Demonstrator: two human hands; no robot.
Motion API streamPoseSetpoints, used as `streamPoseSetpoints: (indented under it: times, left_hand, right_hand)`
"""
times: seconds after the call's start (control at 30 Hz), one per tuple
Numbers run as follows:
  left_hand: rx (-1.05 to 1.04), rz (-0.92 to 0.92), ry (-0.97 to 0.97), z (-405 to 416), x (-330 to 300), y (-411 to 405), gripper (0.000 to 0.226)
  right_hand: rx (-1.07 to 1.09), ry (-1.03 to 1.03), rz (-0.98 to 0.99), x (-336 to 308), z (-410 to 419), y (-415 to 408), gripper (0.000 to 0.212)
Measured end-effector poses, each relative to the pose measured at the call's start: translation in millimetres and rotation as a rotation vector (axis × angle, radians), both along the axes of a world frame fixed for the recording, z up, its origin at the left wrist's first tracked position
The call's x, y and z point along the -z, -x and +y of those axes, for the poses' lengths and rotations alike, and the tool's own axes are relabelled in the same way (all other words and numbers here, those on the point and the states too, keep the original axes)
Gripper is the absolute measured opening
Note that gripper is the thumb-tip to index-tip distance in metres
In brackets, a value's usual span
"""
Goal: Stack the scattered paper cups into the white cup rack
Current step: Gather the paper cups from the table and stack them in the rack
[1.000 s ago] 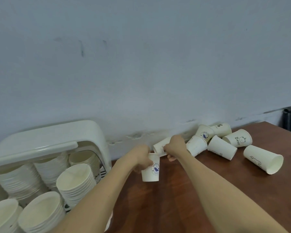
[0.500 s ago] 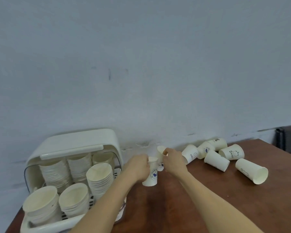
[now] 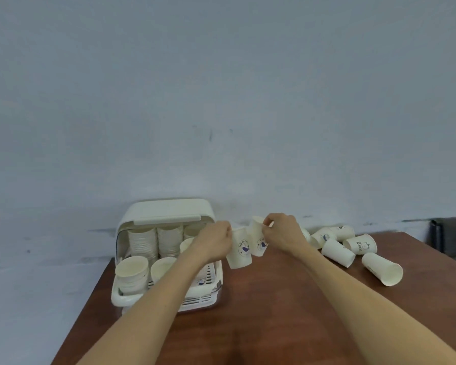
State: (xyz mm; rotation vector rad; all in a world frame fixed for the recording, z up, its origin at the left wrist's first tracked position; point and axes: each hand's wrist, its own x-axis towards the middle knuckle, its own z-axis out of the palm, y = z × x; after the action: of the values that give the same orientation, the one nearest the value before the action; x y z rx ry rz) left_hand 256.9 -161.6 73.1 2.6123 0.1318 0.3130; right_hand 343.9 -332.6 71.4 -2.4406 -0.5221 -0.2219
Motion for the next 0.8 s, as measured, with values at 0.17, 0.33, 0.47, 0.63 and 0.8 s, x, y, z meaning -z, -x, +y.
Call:
streamPoseSetpoints:
  times: [0.17,0.33,0.47,0.63,0.8]
  left_hand:
    - [-0.003,-0.027,0.059,14.7,-22.8,39.5,0.024]
    - [-0.039,-0.059,0.069,42.4,-34.1,67.4,0.023]
    - [-0.101,-0.075,0.065,74.7,-32.5,83.5,0.022]
    - [-0.180,-0.097,0.036,119.4,-20.7,99.9,0.020]
    - [-0.300,-0.159,0.092,156.3,-0.8,113.0,0.021]
  right_hand:
    - [-0.099,-0.060,0.022,-26.5,16.4,30.3,0.017]
    - [-0.173,-0.142,0.062,-42.1,48.4,50.5,0.015]
    - [-0.231,-0.156,0.080,-48.2,80.3,63.0,0.017]
    - [-0.295,-0.151,0.078,-40.6,121.8,74.2,0.020]
    - [-0.340,-0.113,0.072,-17.7,156.7,81.1,0.021]
